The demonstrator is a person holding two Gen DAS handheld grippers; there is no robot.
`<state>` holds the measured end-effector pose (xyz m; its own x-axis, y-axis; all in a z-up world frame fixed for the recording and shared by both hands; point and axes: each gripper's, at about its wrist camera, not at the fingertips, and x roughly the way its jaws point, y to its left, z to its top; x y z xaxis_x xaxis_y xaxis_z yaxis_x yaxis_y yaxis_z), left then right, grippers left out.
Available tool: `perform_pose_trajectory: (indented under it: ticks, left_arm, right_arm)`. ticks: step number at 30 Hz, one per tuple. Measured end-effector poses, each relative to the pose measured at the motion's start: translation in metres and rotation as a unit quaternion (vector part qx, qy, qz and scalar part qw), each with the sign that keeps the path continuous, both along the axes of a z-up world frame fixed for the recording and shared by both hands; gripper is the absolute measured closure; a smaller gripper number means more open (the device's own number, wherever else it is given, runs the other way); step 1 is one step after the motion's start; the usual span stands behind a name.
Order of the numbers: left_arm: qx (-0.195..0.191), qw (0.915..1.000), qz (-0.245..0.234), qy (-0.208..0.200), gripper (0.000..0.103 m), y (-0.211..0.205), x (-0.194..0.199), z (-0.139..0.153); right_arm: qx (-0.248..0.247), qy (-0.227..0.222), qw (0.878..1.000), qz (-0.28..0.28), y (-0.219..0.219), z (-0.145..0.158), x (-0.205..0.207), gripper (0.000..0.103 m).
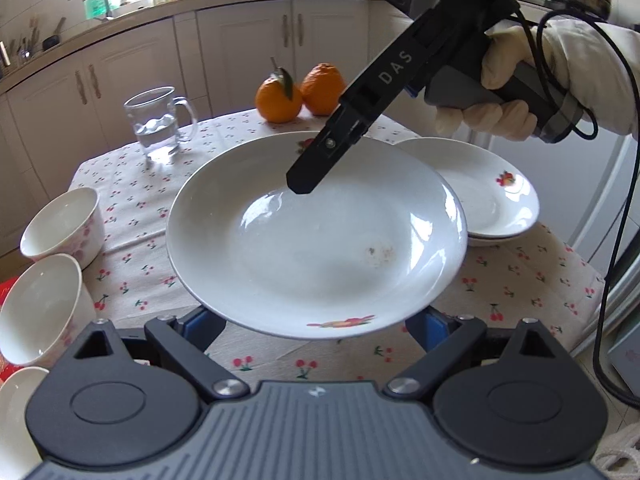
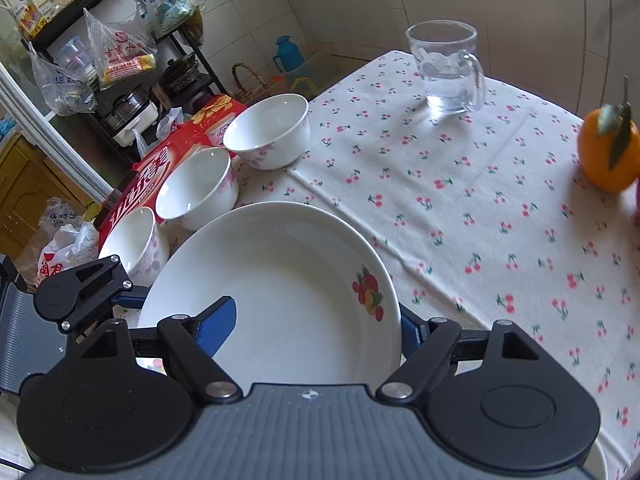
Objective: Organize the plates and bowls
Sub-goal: 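Grasp the fruit-decal plate rim with the right gripper and lift it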
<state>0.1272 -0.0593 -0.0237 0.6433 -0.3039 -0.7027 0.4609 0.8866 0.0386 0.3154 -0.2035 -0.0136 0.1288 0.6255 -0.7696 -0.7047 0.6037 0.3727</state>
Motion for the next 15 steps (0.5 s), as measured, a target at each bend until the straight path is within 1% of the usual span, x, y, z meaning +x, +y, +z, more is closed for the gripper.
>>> perform_pose_trajectory:
  ticks: [8, 15]
  left_arm:
    - [0.01, 0.9985, -0.054, -0.008, 0.008, -0.029, -0.004, 0.004]
    - [0.004, 0.9947, -0.103, -0.006, 0.008, -0.058, -0.002, 0.002]
  right_arm:
    - [0.007, -0.011, 0.999, -0.047, -0.044, 0.005, -0.021, 0.018]
    - [0.005, -0.017, 0.995, -0.099, -0.088, 0.006, -0.04, 0.018]
